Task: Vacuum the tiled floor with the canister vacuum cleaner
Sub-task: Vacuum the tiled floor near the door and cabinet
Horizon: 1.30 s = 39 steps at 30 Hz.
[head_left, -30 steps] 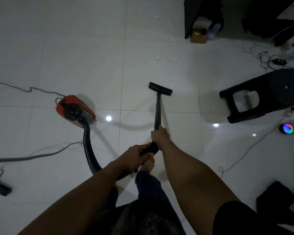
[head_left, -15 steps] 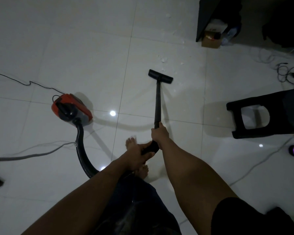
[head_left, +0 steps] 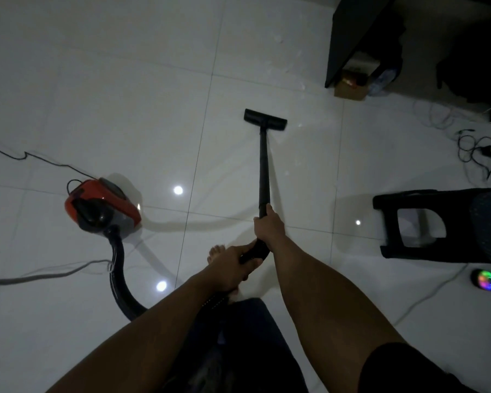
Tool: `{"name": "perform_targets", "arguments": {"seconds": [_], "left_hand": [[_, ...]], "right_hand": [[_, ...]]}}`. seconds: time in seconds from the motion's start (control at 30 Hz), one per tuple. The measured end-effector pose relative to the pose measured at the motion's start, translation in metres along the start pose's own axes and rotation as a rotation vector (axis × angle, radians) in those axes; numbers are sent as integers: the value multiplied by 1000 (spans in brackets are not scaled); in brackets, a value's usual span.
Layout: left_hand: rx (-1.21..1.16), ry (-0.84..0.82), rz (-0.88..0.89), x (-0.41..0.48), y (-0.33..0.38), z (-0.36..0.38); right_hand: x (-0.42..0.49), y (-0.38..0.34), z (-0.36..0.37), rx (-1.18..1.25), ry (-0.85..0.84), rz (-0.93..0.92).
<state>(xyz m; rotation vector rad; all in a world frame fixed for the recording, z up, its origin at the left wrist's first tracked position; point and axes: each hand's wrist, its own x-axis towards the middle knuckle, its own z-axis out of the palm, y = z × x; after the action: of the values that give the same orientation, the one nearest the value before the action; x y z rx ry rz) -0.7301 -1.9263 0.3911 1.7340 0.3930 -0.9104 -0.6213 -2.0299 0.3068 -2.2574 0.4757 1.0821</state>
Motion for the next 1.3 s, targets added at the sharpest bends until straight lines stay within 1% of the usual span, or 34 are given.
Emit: {"name": "perform_targets", "arguments": {"seconds": [0.13, 0.27, 0.37, 0.5, 0.7, 0.87, 1.07, 1.17, 1.3], "left_hand": [[-2, 17, -3, 18, 19, -31], [-80, 0, -20, 33, 41, -62], [-67, 15, -11, 49, 56, -86], [-78, 5, -55, 78, 80, -120], [-104, 29, -71, 126, 130, -175], [-128, 38, -83, 166, 176, -220], [-141, 58, -48, 215, 218, -281], [-185, 56, -50, 234, 239, -311], [-162, 53, 13, 261, 259, -349]], "right_hand": [[16, -39, -15, -8, -14, -8], [33, -74, -26, -10, -19, -3], [48, -102, -36, -7, -28, -1], [72, -144, -55, 16, -33, 22], [121, -216, -90, -28, -52, -27], [161, -273, -117, -10, -74, 6], [207, -347, -148, 8, -48, 58], [226, -379, -161, -14, -41, 55], [254, -417, -171, -27, -2, 48]]}}
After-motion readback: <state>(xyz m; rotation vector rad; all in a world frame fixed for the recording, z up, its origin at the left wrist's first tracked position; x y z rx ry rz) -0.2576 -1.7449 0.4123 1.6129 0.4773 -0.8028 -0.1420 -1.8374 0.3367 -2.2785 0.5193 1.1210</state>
